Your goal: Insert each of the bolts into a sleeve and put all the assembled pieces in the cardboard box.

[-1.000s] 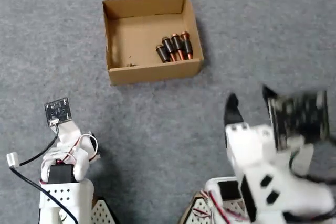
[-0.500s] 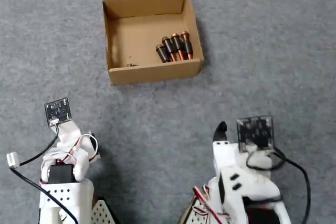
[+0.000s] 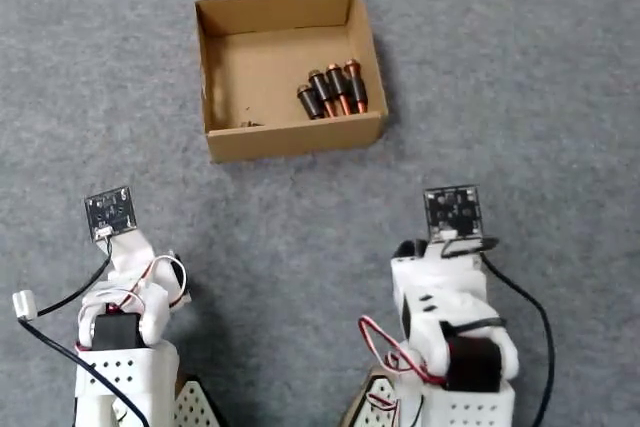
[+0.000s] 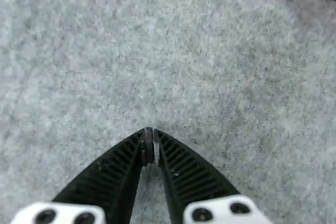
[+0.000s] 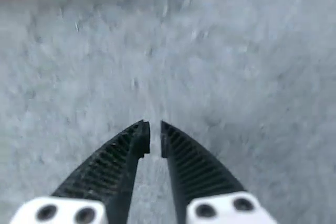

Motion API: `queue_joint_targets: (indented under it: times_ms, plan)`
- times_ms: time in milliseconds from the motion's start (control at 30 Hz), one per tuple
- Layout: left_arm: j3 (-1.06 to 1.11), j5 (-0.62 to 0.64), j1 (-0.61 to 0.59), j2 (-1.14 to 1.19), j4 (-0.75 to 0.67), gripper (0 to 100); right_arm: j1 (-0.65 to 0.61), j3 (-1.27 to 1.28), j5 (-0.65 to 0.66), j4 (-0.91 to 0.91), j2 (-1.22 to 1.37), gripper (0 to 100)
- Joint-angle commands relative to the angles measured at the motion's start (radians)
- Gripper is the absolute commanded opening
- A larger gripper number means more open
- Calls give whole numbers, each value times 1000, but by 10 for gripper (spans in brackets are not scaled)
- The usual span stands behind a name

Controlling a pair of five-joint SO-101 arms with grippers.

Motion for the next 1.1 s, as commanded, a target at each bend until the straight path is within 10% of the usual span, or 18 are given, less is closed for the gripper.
queue_joint_targets:
  times_ms: [0, 1067]
  plan:
    - [11, -11, 2, -7, 3, 18, 13, 85, 8, -25, -110, 51]
    - [11, -11, 2, -7, 3, 18, 13, 228, 3, -63, -108, 53]
